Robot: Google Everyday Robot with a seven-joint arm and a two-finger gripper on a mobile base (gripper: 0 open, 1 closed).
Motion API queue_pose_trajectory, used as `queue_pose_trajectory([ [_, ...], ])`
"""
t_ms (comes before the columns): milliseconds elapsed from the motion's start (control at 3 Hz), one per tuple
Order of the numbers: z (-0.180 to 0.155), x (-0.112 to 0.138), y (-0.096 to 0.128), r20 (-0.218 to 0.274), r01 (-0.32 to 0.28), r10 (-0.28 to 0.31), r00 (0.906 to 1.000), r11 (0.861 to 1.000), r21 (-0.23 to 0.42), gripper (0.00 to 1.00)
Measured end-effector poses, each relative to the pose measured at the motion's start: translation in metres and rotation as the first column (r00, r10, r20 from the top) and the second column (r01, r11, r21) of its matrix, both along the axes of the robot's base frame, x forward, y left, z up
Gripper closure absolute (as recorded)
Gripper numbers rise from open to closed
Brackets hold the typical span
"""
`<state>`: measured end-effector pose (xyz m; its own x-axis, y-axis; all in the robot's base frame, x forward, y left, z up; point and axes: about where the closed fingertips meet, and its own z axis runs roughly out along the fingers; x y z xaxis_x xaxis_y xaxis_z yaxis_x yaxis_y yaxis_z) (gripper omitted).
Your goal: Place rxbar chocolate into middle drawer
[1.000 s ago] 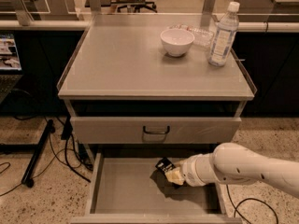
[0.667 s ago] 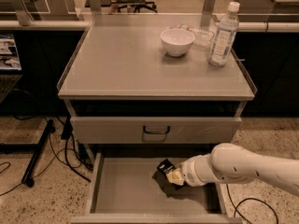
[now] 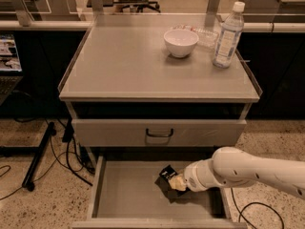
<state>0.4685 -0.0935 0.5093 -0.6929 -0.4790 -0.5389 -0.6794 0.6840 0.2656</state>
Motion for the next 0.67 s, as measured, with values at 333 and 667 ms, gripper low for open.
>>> queue_pose_trajectory([
  [333,-0.024,0.001,-0.005,-0.024,0.006,-0.006,0.9997,1.000,0.016,1.00],
  [667,-0.069,-0.003,-0.017,-0.074,0.027,-0.023,0.9970,0.998,0.055,1.00],
])
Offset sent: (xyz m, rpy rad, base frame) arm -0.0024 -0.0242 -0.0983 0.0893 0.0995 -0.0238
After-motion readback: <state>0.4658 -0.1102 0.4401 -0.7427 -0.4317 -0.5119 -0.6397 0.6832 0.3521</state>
